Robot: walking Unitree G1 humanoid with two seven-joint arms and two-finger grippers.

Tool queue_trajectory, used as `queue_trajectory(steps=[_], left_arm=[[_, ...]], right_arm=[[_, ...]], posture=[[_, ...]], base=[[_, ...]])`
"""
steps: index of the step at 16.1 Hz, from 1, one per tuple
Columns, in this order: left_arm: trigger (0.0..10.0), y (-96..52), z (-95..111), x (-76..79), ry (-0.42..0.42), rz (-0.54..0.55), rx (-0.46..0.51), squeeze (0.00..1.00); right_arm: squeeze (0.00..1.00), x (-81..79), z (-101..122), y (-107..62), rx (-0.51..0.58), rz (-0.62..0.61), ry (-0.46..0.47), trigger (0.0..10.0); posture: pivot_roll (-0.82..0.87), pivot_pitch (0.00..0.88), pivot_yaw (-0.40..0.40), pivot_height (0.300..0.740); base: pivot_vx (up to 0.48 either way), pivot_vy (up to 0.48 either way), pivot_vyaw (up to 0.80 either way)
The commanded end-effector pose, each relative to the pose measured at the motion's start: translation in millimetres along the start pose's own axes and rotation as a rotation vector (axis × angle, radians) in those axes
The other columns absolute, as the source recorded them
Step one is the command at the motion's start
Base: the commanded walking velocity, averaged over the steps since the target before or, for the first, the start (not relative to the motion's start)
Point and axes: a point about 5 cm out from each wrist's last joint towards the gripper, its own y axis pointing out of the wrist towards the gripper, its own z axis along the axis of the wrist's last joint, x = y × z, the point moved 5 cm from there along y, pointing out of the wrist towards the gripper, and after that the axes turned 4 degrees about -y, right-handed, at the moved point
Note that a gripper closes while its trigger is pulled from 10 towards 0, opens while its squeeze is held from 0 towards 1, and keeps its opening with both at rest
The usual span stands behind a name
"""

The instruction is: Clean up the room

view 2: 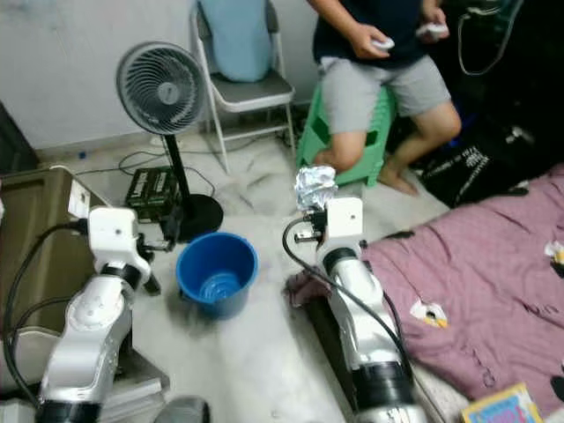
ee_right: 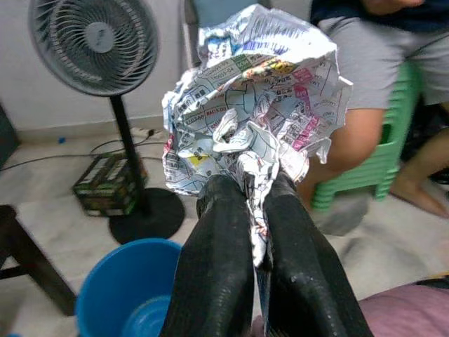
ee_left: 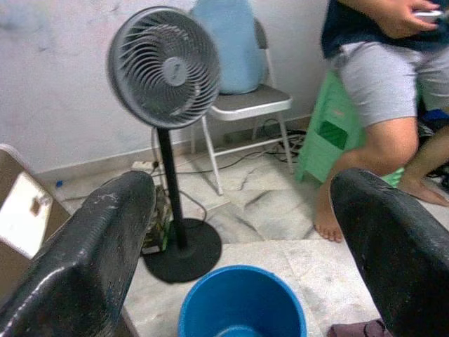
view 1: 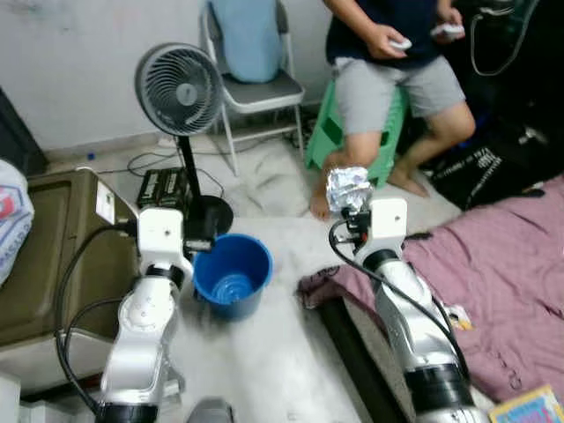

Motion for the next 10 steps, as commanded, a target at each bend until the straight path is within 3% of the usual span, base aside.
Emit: queue_trajectory(steps=[1,5,10], left_arm=[[10.0,1.0,2.1,1.4,-0.002,-0.009,0.006,0.0],[10.0,0.1,3.5,5.4,-0.021,-0.035,0.012,0.0],[10.0,0.4,3.5,6.7,-0.023,-0.047,0.013,0.0]], right_arm=[[0.0,-2.4,2.3,0.7,0.005,0.008,0.004,10.0],[0.0,-3.7,2.3,1.0,0.003,0.017,0.005,10.0],[0.0,-5.8,3.7,0.5,0.011,0.028,0.011,10.0]], posture=[[0.01,0.015,-0.068,0.74],[0.01,0.015,-0.07,0.74],[0.01,0.015,-0.07,0.74]], base=[[0.0,0.0,0.0],[0.0,0.0,0.0],[0.251,0.0,0.73]])
